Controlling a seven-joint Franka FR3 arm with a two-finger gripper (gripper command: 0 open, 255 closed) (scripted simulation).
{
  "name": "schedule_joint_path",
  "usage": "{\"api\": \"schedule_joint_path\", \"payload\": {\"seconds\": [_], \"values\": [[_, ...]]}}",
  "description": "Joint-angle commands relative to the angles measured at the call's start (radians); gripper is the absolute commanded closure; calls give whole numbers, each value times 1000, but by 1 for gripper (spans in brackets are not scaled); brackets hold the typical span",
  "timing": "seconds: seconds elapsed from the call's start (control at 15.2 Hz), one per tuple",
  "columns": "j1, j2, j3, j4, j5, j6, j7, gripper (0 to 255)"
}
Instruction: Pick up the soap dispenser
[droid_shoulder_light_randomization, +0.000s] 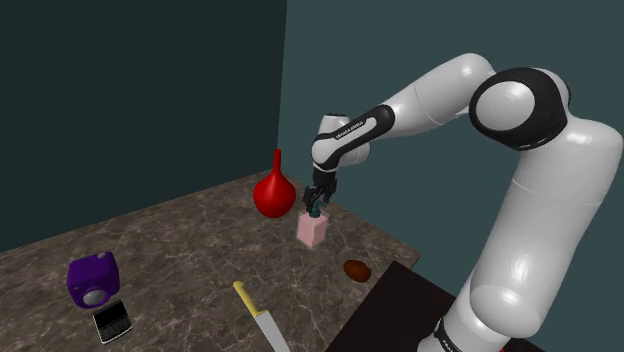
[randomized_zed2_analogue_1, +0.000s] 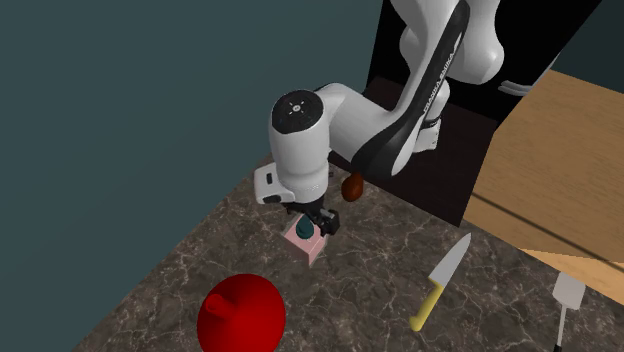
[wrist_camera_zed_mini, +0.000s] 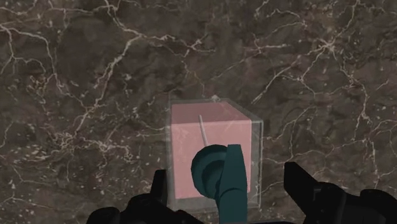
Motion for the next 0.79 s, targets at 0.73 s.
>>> {"api": "schedule_joint_path", "payload": {"seconds": [0.73], "values": [[0, -14, -1, 6, -3, -19, 2, 255]]}}
